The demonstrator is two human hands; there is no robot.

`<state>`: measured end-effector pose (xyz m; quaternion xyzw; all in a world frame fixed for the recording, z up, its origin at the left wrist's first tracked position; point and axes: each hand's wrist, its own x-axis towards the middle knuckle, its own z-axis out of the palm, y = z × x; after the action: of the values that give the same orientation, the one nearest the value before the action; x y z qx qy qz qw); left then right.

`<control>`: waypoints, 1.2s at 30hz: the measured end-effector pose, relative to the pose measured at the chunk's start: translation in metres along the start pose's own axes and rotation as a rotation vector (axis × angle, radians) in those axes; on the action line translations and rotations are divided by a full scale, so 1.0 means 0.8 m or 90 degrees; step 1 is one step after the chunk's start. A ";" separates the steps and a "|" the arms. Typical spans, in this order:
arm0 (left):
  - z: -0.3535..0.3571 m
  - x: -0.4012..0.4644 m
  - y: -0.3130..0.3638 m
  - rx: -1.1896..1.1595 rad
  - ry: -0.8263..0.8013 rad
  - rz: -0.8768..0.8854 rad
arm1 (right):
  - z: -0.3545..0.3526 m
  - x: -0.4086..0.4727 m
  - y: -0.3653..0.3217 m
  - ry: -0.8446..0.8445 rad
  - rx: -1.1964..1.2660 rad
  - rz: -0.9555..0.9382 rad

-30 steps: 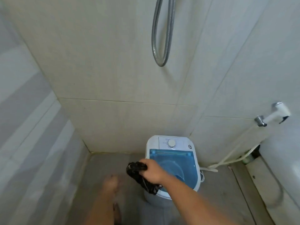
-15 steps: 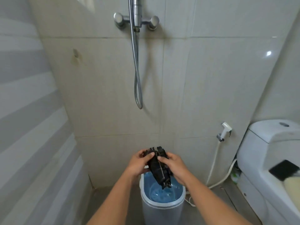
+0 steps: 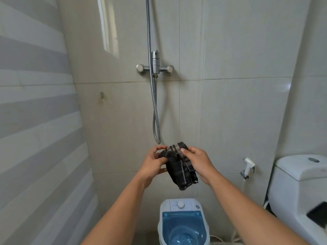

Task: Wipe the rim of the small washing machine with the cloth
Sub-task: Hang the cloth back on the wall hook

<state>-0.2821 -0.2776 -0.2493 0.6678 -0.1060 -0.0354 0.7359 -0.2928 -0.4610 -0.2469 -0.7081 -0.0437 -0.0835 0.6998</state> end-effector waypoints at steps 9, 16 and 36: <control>-0.025 -0.004 0.045 0.054 0.001 0.032 | 0.026 0.011 -0.050 0.000 0.017 -0.042; -0.050 -0.005 0.080 0.091 -0.026 -0.024 | 0.038 0.020 -0.070 -0.119 0.030 -0.027; -0.119 0.012 0.121 0.411 -0.170 -0.061 | 0.067 0.071 -0.106 0.131 0.022 -0.051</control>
<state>-0.2623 -0.1767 -0.1605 0.8598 -0.1754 -0.1213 0.4640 -0.2491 -0.4092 -0.1540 -0.6813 -0.0017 -0.1828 0.7089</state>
